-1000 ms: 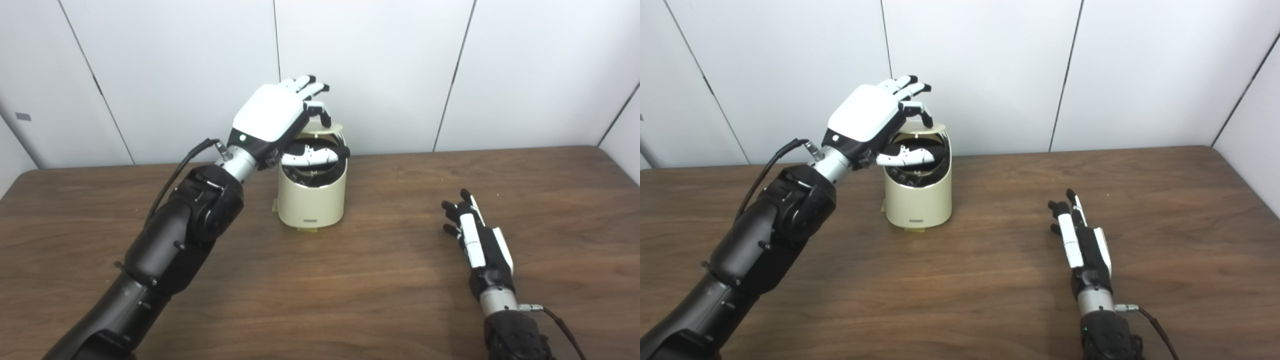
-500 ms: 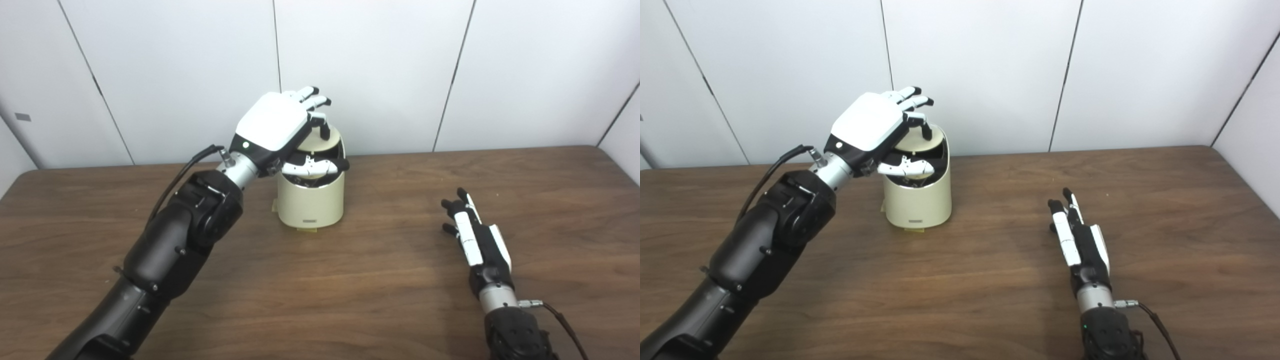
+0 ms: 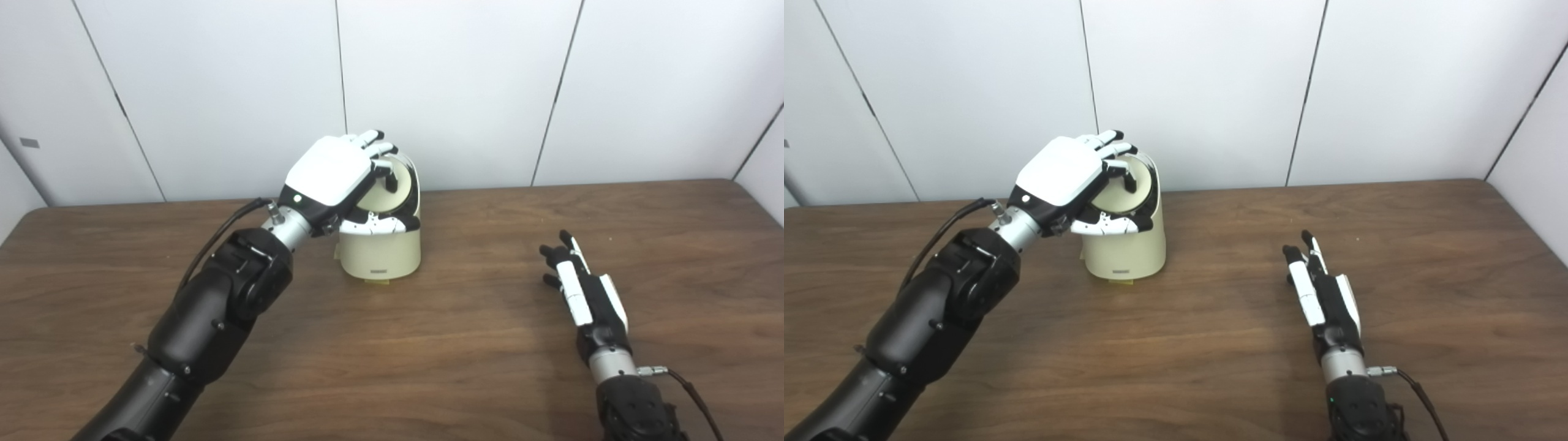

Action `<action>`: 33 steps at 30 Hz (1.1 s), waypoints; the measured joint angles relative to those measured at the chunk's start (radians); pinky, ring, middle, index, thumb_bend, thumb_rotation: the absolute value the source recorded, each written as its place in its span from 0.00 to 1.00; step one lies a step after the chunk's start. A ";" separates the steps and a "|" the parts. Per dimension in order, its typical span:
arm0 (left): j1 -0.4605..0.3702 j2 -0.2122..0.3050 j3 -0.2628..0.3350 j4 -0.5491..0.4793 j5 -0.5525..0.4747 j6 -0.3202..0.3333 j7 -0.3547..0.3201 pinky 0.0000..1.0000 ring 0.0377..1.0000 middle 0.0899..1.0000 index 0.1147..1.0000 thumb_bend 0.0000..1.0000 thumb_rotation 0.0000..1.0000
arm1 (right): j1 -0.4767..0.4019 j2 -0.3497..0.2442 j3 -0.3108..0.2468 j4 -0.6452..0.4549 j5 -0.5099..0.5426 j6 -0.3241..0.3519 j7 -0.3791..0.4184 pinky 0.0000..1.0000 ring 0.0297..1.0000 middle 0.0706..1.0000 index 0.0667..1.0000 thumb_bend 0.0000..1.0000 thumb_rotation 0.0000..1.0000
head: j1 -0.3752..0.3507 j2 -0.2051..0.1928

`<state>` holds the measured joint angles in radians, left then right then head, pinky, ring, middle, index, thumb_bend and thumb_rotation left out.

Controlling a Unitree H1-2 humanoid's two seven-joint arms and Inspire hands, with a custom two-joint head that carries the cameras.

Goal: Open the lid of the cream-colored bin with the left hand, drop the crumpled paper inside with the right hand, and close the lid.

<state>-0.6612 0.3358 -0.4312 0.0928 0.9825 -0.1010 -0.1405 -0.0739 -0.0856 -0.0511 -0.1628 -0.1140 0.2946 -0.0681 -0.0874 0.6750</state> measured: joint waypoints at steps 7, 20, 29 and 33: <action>0.018 0.000 0.010 -0.011 0.002 0.004 -0.011 0.88 0.95 0.87 0.58 0.68 1.00 | 0.000 -0.002 0.002 -0.003 -0.005 0.005 0.001 0.94 0.93 0.88 1.00 0.71 1.00 | 0.002 0.011; 0.021 0.000 0.014 -0.016 0.013 0.003 -0.015 0.92 0.96 0.88 0.59 0.66 1.00 | 0.000 -0.007 0.001 -0.005 -0.002 0.011 0.006 0.95 0.93 0.88 1.00 0.71 1.00 | 0.006 0.018; 0.021 0.000 0.012 -0.017 0.028 0.006 -0.026 0.95 0.97 0.90 0.59 0.67 1.00 | 0.000 -0.007 -0.001 -0.006 -0.001 0.011 0.010 0.95 0.93 0.89 1.00 0.71 1.00 | 0.008 0.025; 0.015 0.005 -0.002 -0.015 0.054 0.016 -0.044 0.96 0.98 0.91 0.63 0.66 1.00 | 0.001 -0.007 -0.001 -0.009 -0.002 0.016 0.012 0.94 0.93 0.89 1.00 0.70 1.00 | 0.003 0.026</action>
<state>-0.6462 0.3404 -0.4328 0.0774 1.0366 -0.0853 -0.1847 -0.0733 -0.0925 -0.0525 -0.1719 -0.1158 0.3102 -0.0563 -0.0844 0.7010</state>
